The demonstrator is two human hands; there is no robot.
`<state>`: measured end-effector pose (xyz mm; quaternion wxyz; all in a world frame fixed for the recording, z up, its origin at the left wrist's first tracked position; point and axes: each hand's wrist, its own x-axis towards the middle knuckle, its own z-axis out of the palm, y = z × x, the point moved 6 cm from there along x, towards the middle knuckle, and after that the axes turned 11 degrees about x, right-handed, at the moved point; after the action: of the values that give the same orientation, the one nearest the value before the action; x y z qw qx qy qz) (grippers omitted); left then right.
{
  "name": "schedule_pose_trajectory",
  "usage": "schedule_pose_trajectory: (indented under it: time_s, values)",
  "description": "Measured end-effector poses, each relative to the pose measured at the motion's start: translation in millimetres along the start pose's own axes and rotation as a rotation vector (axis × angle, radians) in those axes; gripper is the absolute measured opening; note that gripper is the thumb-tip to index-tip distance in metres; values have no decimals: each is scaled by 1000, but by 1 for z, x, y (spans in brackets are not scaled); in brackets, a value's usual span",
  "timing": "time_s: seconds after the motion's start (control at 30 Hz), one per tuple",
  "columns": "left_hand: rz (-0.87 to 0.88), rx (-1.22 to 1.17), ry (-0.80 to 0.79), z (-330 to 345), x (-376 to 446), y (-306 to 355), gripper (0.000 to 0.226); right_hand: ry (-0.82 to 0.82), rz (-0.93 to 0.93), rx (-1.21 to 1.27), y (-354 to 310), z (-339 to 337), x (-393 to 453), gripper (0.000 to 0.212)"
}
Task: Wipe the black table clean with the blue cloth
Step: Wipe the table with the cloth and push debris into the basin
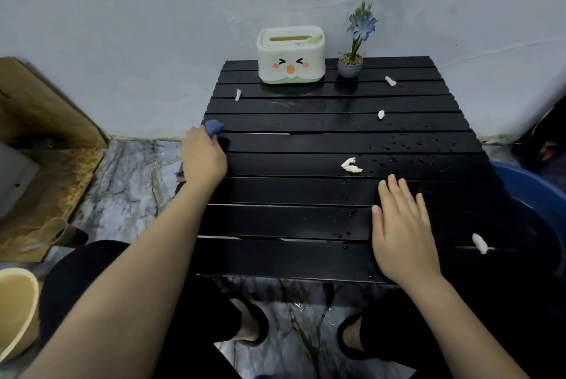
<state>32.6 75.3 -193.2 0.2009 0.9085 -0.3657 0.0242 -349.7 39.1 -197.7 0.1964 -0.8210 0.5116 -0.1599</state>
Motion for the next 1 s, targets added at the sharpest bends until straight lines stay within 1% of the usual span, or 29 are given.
schedule_pose_trajectory:
  time_s: [0.07, 0.13, 0.23, 0.3, 0.33, 0.4, 0.47, 0.53, 0.57, 0.6, 0.67, 0.7, 0.73, 0.77, 0.8, 0.83, 0.87, 0.9, 0.93, 1.0]
  values:
    - [-29, 149, 20, 9, 6, 18, 32, 2, 4, 1, 0, 1, 1, 54]
    - [-14, 184, -31, 22, 7, 49, 33, 3, 6, -7, 0, 1, 1, 55]
    - [100, 194, -107, 44, -6, 113, 35, 3, 10, -20, 0, 1, 1, 55]
    - [216, 182, -147, 58, -21, 160, 38, 6, 12, -23, 0, 1, 1, 55]
    - [283, 148, -164, 65, -30, 182, 39, 11, 12, -21, 0, 0, 1, 55]
    - [386, -10, -222, 73, -51, 220, 38, 14, 9, -23, -1, -1, 2, 54]
    - [396, -224, -331, 76, -62, 239, 36, 12, 8, -22, -1, 0, 2, 54]
    - [323, -495, -473, 76, -64, 244, 34, 20, 6, -17, -1, -1, 2, 52]
    - [246, -667, -541, 74, -62, 242, 34, 24, 3, -18, -1, -2, 2, 54]
    - [129, -857, -591, 72, -58, 237, 33, 28, -1, -16, -2, -2, 2, 56]
    - [-140, -1168, -606, 64, -45, 215, 29, 34, -8, -6, -3, -3, 1, 56]
    - [-249, -1250, -576, 57, -35, 198, 24, 34, -9, 0, -3, -3, 1, 54]
    - [-322, -1269, -513, 48, -21, 177, 19, 32, -9, 5, -2, -2, 1, 54]
    - [-345, -1234, -422, 36, -7, 155, 18, 31, -9, 8, -2, -2, 0, 54]
    - [-324, -1158, -317, 21, 9, 130, 20, 31, -9, 8, -2, -2, 0, 54]
    - [-262, -1051, -205, 3, 23, 107, 23, 30, -10, 4, -2, -2, 0, 53]
    - [-163, -918, -109, -13, 35, 87, 25, 28, -10, 1, -2, -2, 0, 53]
    - [-56, -773, -54, -24, 44, 69, 26, 26, -9, -1, -1, -1, 0, 54]
    - [34, -611, -44, -27, 50, 52, 28, 25, -9, 0, -1, -1, 0, 55]
    - [155, -298, -78, -19, 57, 20, 32, 27, -9, 4, -1, -1, 1, 56]
